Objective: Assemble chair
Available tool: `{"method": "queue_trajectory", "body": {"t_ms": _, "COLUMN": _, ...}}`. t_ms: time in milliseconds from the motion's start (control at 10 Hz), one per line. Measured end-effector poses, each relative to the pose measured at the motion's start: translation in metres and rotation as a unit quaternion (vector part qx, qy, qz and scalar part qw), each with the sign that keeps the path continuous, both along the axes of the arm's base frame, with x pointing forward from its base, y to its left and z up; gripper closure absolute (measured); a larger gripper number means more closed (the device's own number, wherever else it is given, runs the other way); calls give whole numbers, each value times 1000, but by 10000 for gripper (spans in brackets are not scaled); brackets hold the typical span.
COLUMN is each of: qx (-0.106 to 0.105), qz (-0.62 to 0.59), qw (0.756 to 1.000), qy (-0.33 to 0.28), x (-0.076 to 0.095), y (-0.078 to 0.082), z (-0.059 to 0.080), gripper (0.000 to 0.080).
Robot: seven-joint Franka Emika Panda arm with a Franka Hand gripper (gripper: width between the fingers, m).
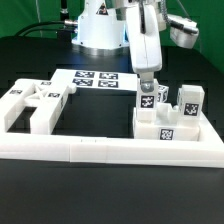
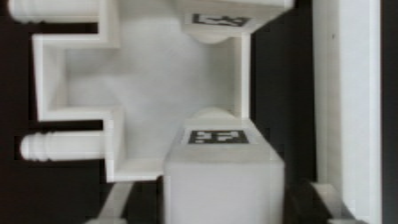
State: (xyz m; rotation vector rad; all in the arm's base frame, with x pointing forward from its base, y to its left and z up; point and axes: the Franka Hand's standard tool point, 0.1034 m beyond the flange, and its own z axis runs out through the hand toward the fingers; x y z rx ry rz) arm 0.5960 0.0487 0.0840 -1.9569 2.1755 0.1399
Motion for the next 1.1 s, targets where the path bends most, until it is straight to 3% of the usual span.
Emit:
{"method": "queue_trajectory", "body": {"t_ms": 100, "qx": 0, "qz": 3, "qw": 1000, "qy": 0, "x": 0, "y": 0, "z": 0, "gripper": 515}}
{"method": "queue_trajectory", "body": {"t_ms": 200, "qx": -1, "qz": 7, "qw": 1000, "qy": -1, "x": 0, "y": 0, "z": 0, "gripper": 334}}
{"method": "queue_trajectory", "body": {"t_ms": 300, "qx": -2, "qz": 20, "qw": 1000, "qy": -4, "x": 0, "y": 0, "z": -1, "gripper": 203}}
{"method": "queue_trajectory", "body": {"t_ms": 600, "qx": -11, "qz": 103, "qw": 995, "qy": -14, "x": -2, "y": 2, "z": -1, "gripper": 161}}
{"method": "queue_trajectory", "body": {"t_ms": 1000, "qx": -24, "qz": 236, "qw": 971, "qy": -40, "x": -2, "y": 2, "z": -1, "gripper": 151}}
{"method": "queue_trajectory", "body": {"t_ms": 1100, "qx": -36, "qz": 275, "qw": 960, "qy": -37, "x": -2, "y": 2, "z": 0, "gripper": 151}}
